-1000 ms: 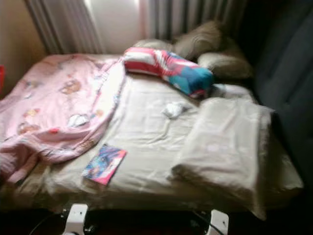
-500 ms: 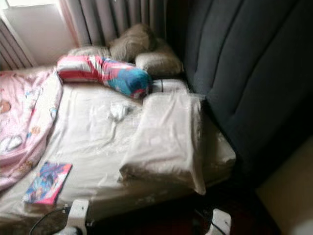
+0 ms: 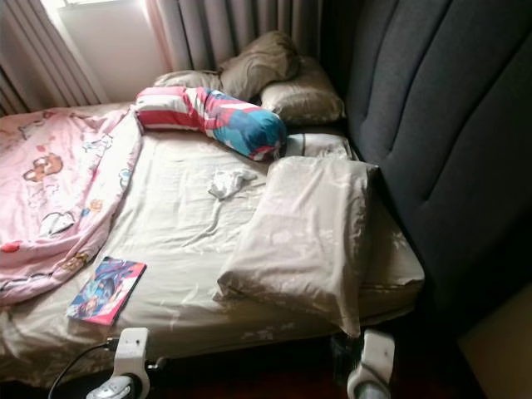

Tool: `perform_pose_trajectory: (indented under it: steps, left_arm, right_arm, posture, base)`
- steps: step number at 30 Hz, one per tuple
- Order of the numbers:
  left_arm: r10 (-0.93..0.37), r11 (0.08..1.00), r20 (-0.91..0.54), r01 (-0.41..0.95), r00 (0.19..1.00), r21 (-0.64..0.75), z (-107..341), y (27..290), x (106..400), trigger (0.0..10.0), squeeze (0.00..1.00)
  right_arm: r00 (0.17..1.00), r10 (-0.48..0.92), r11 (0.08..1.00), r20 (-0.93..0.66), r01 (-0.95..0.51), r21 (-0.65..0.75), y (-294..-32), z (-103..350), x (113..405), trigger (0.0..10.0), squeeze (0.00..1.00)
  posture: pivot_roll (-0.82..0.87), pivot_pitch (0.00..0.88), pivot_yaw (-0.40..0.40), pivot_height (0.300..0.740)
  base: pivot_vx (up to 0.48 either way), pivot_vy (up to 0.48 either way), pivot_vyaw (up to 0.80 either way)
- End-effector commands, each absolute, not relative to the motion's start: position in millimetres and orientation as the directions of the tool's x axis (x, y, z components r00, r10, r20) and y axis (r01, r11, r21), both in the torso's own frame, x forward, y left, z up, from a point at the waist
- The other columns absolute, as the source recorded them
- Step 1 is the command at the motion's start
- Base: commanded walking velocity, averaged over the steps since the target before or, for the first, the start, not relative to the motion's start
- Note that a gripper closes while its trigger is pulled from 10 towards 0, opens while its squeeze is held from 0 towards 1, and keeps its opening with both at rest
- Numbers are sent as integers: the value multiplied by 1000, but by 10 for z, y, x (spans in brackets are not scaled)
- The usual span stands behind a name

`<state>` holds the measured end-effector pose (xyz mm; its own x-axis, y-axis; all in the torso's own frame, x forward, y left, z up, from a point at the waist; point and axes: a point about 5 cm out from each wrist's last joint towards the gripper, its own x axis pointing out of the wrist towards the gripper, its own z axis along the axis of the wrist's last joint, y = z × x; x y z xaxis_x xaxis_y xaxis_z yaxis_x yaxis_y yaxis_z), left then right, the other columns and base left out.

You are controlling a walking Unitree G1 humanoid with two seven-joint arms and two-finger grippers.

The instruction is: Clean up the room

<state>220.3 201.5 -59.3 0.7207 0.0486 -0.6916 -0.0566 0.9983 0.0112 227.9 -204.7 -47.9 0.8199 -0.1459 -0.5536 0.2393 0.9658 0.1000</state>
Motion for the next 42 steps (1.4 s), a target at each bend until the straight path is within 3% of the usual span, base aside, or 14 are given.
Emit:
perform_pose_trajectory:
  steps: [1, 25, 42]
  left_arm:
    - [59, 997, -678, -75, 733, 5, -569, 2062, 2222, 10000, 0]
    - [68, 997, -697, -65, 713, 30, -541, 2099, 2279, 10000, 0]
    - [61, 998, -709, -52, 703, 34, -565, 2084, 2248, 10000, 0]
  right_arm:
    - [854, -149, 969, -499, 226, 98, -2061, -392, 2368, 10000, 0]
    - [834, -94, 977, -544, 182, 109, -2005, -466, 2301, 10000, 0]
    - [828, -140, 964, -543, 240, 117, -2083, -449, 2311, 10000, 0]
  posture:
    - [-161, 10, 58, 719]
    - [-140, 6, 53, 719]
    - [-128, 0, 59, 719]
  base:
    - [0, 0, 0]
    - [0, 0, 0]
    - [283, 0, 0]
